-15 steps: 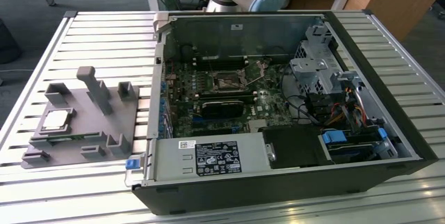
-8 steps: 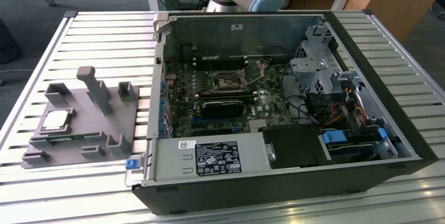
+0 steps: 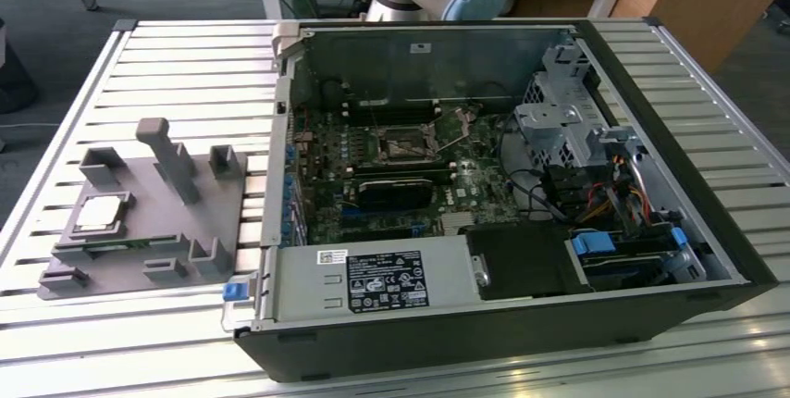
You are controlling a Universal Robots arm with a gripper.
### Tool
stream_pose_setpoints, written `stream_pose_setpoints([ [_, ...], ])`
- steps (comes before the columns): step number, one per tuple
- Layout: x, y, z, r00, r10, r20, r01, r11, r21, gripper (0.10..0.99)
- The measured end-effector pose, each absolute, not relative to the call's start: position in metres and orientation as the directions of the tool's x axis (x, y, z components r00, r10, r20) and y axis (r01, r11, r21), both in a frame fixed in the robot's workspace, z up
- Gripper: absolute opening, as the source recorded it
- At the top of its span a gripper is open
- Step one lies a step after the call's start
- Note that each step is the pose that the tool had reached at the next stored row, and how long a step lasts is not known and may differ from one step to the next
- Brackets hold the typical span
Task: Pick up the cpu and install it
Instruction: 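Pick up the cpu and move it towards the insertion slot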
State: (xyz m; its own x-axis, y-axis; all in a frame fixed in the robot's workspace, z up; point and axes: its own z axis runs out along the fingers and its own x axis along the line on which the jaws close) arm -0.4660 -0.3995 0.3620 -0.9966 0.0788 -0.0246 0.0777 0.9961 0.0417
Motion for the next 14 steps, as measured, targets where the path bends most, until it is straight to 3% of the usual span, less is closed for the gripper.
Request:
stream_pose_setpoints([
  [1,-0.466,-0.400,0.361,-0.997,0.079,-0.025,0.078,0.996,0.042,0.231],
  [3,-0.466,-0.400,0.361,-0.997,0.079,-0.025,0.078,0.996,0.042,0.349],
  [4,-0.466,-0.400,0.360,-0.997,0.079,-0.025,0.078,0.996,0.042,0.349],
  [9,-0.466,-0.400,0.355,-0.997,0.079,-0.025,0.078,0.996,0.041,0.580],
  [10,-0.466,-0.400,0.353,-0.997,0.079,-0.025,0.078,0.996,0.042,0.580],
  [11,-0.466,-0.400,0.351,-0.997,0.079,-0.025,0.078,0.996,0.041,0.639],
  [13,-0.466,-0.400,0.348,-0.997,0.079,-0.025,0.078,0.996,0.041,0.639],
  [14,-0.466,-0.400,0.346,-0.997,0.079,-0.025,0.078,0.996,0.041,0.706],
])
